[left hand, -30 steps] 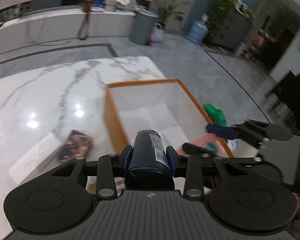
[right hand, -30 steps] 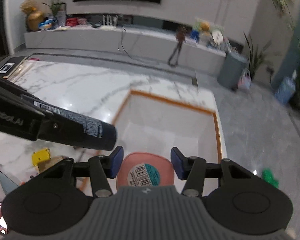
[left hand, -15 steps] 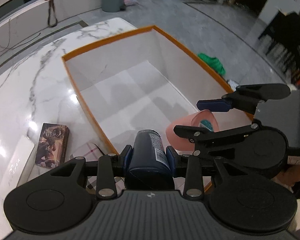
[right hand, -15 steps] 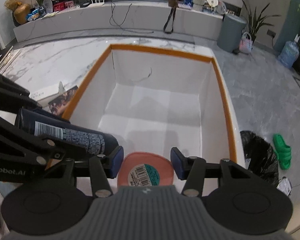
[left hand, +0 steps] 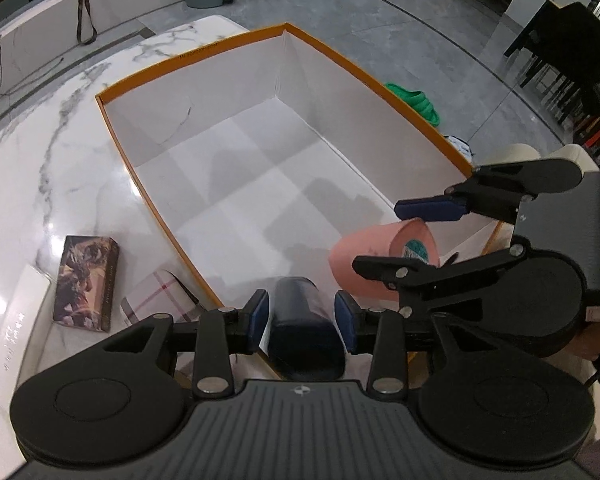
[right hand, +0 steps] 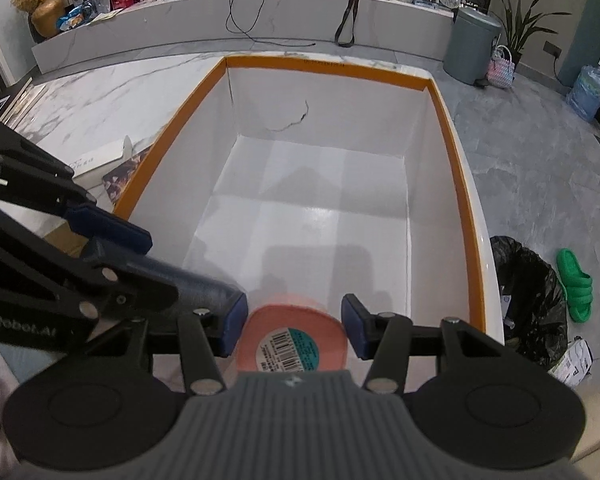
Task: Organize rigid objects
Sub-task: 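Carry the spray can and pink tape roll over the orange box, then lower both items into the box and open both tools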
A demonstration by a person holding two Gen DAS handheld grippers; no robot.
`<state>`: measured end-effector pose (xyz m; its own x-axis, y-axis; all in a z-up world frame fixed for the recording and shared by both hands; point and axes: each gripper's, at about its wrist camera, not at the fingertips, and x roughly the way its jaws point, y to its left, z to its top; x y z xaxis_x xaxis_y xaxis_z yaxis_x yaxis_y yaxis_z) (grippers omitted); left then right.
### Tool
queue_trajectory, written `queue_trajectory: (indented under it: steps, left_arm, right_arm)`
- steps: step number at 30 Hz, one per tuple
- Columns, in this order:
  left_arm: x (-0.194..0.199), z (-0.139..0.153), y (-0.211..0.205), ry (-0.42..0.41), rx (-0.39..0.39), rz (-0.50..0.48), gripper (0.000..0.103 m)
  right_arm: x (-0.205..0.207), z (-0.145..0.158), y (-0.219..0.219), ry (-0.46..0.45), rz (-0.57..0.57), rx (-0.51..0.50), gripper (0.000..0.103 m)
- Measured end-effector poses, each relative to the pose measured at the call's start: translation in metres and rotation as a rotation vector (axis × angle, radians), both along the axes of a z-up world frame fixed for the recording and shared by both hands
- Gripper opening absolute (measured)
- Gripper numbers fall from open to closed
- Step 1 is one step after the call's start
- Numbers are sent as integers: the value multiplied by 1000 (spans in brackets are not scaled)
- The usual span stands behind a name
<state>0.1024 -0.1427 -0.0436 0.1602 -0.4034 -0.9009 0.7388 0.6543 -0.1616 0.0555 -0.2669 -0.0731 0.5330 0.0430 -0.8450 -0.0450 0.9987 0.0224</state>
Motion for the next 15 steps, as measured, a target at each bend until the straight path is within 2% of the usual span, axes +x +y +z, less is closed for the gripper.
queue_trajectory:
  steps: [5,7,12,15]
  left_arm:
    - [0,5,6,24,-29,21,48]
    - [0,10,10,25,-47,24,52]
    - [3,22,20,5,-81,68,54]
    - [6,25,27,-7,-76,113,54]
  right_arm:
    - [-1,-1,2,47,-6,17,54]
    - [-1,-2,1,62,-15,26,56]
    - [3,-9,-3,125,-61,100,59]
    - [4,-13,-2,149,-80,156,61]
